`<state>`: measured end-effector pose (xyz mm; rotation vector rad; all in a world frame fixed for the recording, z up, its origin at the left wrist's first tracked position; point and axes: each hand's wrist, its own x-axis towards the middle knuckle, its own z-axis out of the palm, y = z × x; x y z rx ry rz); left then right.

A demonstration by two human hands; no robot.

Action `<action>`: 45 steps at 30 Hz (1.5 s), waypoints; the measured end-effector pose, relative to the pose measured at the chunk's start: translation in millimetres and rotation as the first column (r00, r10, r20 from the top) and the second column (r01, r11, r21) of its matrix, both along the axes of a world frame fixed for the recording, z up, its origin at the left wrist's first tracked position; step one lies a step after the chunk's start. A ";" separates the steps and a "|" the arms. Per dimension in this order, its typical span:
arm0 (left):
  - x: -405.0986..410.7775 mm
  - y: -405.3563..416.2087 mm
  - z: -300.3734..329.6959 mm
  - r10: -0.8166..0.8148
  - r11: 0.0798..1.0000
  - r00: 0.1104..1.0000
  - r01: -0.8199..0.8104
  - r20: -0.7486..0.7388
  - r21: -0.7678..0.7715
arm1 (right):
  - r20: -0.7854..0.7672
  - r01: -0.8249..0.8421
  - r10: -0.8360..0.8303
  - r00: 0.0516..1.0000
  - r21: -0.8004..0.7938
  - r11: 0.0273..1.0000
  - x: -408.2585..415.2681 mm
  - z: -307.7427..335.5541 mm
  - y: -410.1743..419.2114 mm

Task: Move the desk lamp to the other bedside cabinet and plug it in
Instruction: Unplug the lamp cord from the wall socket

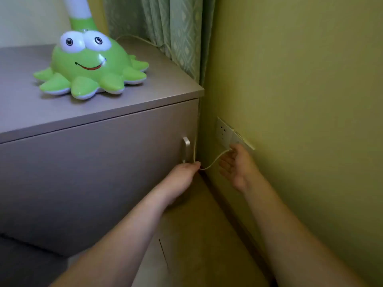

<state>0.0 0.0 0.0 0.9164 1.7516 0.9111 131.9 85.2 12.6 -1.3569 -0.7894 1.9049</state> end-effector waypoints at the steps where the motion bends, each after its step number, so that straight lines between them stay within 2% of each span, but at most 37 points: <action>1: 1.1 3.1 -3.7 0.037 0.999 0.996 -0.037 0.081 -0.008 | 0.023 0.017 -0.017 1.000 -0.004 1.000 1.7 -3.0 5.6; 4: 3.3 8.0 -12.5 0.134 0.991 0.946 -0.122 0.295 -0.057 | 0.008 0.083 -0.083 0.997 -0.083 0.993 5.6 -10.2 16.6; 8: 6.4 16.0 -20.9 0.226 0.974 0.836 -0.191 0.500 -0.120 | -0.138 0.099 -0.106 0.985 -0.055 0.994 1.5 -11.6 23.1; 12: 11.1 23.6 -17.6 0.244 0.969 0.768 -0.209 0.592 -0.128 | -0.043 0.137 -0.135 0.990 0.049 0.989 -6.0 -18.4 22.0; 16: 19.1 23.2 -14.9 0.257 0.964 0.804 -0.252 0.536 -0.084 | -0.016 0.385 -0.388 0.921 0.170 0.907 -24.0 -22.5 15.7; 19: 17.6 21.8 -13.7 0.289 0.948 0.837 -0.317 0.464 -0.018 | -0.048 0.487 -0.485 0.873 0.105 0.867 -32.2 -24.5 18.7; 22: 16.2 23.1 -9.7 0.339 0.923 0.808 -0.384 0.481 -0.007 | -0.072 0.529 -0.525 0.848 0.072 0.845 -34.5 -24.5 21.0; 26: 17.1 25.4 -7.9 0.383 0.902 0.757 -0.430 0.529 -0.038 | 0.018 0.505 -0.530 0.848 0.278 0.817 -34.4 -31.2 15.6; 30: 19.3 26.9 -8.1 0.406 0.884 0.724 -0.466 0.558 -0.039 | -0.057 0.491 -0.488 0.871 0.122 0.863 -33.1 -27.6 22.7; 35: 17.3 25.8 -10.3 0.369 0.894 0.732 -0.448 0.573 -0.003 | 0.098 0.438 -0.487 0.868 0.314 0.843 -28.2 -33.7 19.1; 39: 17.5 23.8 -10.8 0.361 0.898 0.755 -0.441 0.548 0.016 | -0.050 0.369 -0.366 0.929 0.137 0.919 -24.4 -31.6 19.7; 42: 16.6 22.0 -9.0 0.344 0.906 0.785 -0.422 0.516 0.038 | -0.005 0.394 -0.404 0.915 0.228 0.890 -24.8 -28.9 18.0; 45: 14.8 20.7 -8.8 0.327 0.913 0.802 -0.405 0.500 0.053 | 0.019 0.319 -0.327 0.945 0.176 0.931 -20.4 -26.0 18.8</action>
